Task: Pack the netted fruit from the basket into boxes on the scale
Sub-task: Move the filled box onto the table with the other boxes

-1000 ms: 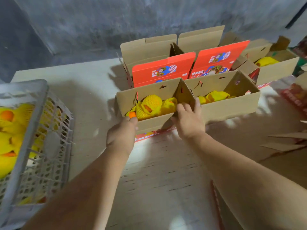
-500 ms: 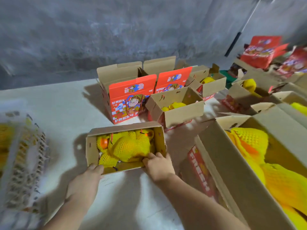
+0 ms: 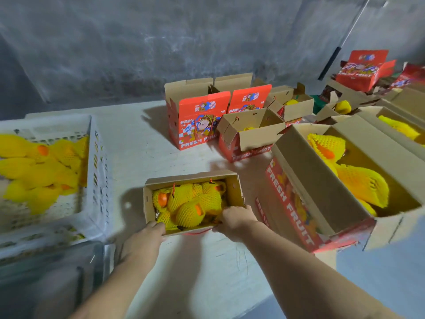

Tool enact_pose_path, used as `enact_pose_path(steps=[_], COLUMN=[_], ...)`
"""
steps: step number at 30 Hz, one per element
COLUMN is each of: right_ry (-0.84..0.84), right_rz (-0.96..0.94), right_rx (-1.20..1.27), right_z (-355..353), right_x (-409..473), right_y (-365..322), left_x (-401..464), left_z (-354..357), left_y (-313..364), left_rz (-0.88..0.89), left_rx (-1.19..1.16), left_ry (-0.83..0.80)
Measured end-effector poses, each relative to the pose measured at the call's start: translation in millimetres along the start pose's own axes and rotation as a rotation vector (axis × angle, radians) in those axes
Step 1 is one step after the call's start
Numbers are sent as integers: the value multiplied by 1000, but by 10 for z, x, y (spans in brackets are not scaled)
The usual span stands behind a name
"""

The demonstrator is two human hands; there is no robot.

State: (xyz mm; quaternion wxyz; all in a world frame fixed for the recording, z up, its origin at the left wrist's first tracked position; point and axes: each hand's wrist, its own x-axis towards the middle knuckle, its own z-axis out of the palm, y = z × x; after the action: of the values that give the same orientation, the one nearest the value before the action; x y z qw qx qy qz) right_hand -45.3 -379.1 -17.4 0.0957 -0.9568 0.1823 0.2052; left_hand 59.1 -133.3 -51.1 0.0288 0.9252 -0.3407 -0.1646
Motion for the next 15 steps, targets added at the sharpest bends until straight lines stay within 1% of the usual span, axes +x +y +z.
enact_pose_path(steps=[3, 4, 5, 6, 7, 8, 9, 11, 12, 13, 14, 15], right_ry=[-47, -72, -101, -123, -107, -56, 37, 286, 399, 498, 576, 585], right_rz=[-32, -55, -60, -45, -23, -5, -26, -71, -68, -19, 67, 165], right_rx=[-19, 3, 92, 273, 483, 628, 657, 467, 422, 445, 516, 614], right_z=[13, 42, 81, 117, 168, 253, 357, 587, 694, 765, 798, 780], right_x=[-243, -309, -380, -454, -535, -606, -666, -742, -766, -784, -792, -791], right_y=[22, 53, 91, 137, 190, 245, 288, 323, 310, 270, 232, 209], left_x=[-377, -522, -656, -780, -884, -983, -1068, -1172, -1179, -1137, -1068, -987], left_z=[146, 193, 248, 290, 345, 387, 438, 531, 540, 537, 501, 460], left_y=[46, 70, 83, 100, 119, 163, 229, 402, 460, 477, 466, 432], left_rz=[-7, -34, -54, -71, -80, -95, -96, -109, -157, -245, -343, -433], left_rx=[8, -2, -64, -183, -324, -450, -526, -612, -688, -780, -868, -956], left_ry=[113, 152, 207, 253, 317, 396, 472, 581, 613, 630, 609, 561])
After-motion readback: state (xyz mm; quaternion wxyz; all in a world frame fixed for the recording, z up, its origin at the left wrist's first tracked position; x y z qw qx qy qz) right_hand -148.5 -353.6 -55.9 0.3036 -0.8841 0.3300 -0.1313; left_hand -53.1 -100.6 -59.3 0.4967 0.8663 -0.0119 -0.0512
